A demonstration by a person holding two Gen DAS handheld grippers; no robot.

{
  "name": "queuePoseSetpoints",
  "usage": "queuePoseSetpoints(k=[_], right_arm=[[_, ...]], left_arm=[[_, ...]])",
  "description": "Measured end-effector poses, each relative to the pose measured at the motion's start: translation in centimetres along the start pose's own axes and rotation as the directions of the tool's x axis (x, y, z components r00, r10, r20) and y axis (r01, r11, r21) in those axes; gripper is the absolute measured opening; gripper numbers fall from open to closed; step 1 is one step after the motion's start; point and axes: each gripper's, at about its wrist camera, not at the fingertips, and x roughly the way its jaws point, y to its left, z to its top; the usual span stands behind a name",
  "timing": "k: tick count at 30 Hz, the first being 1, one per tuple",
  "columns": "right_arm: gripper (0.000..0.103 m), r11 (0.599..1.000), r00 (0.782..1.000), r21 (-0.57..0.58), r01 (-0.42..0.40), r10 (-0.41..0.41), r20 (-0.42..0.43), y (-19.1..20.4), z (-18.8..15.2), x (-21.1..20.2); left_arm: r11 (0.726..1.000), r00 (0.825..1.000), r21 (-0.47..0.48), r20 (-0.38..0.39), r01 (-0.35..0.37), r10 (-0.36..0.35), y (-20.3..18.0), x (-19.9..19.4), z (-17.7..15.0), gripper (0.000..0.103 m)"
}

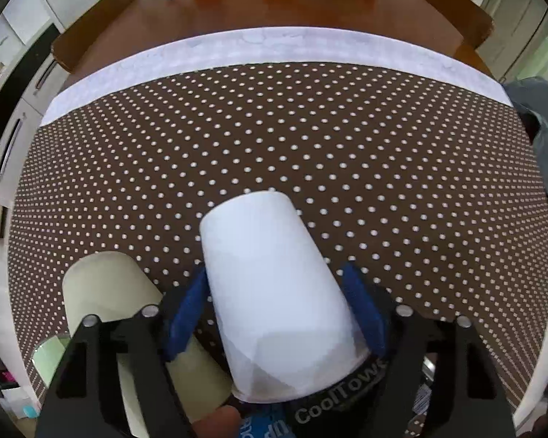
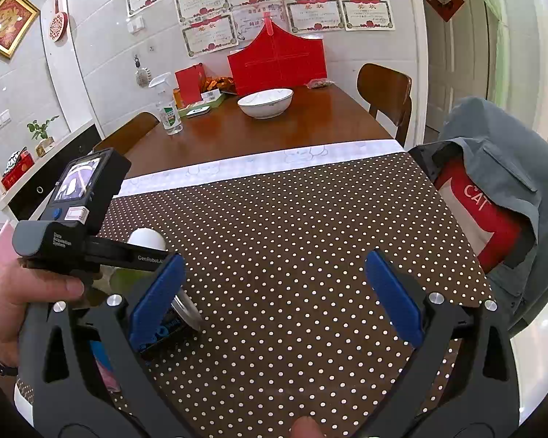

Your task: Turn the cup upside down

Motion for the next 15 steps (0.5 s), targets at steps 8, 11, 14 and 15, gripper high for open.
queuePoseSetpoints(k=[8, 11, 14, 15], right_arm=[[0.097, 1.000, 1.000, 0.000, 0.010, -0.010, 0.010, 0.3, 0.0, -1.1], [0.097, 1.000, 1.000, 0.003, 0.016, -0.016, 0.013, 0.4, 0.0, -1.4], [0.097, 1.000, 1.000, 0.007, 0.020, -0.020, 0.016, 0.5, -0.1, -1.7], [0.097, 1.000, 1.000, 0.010, 0.022, -0.022, 0.017, 0.5, -0.1, -1.8]], left_arm=[[0.999, 0.999, 0.019, 0.038, 0.026, -0.027, -0.1, -1.1, -0.9, 0.064], [0.999, 0.997, 0.019, 0.062, 0.050, -0.051, 0.4, -2.3, -1.1, 0.064], [0.997, 0.994, 0.024, 0.086, 0.069, -0.071, 0.8, -3.7, -1.2, 0.064], [0.997, 0.992, 0.023, 0.093, 0.078, -0.080, 0.9, -4.2, -1.2, 0.064]])
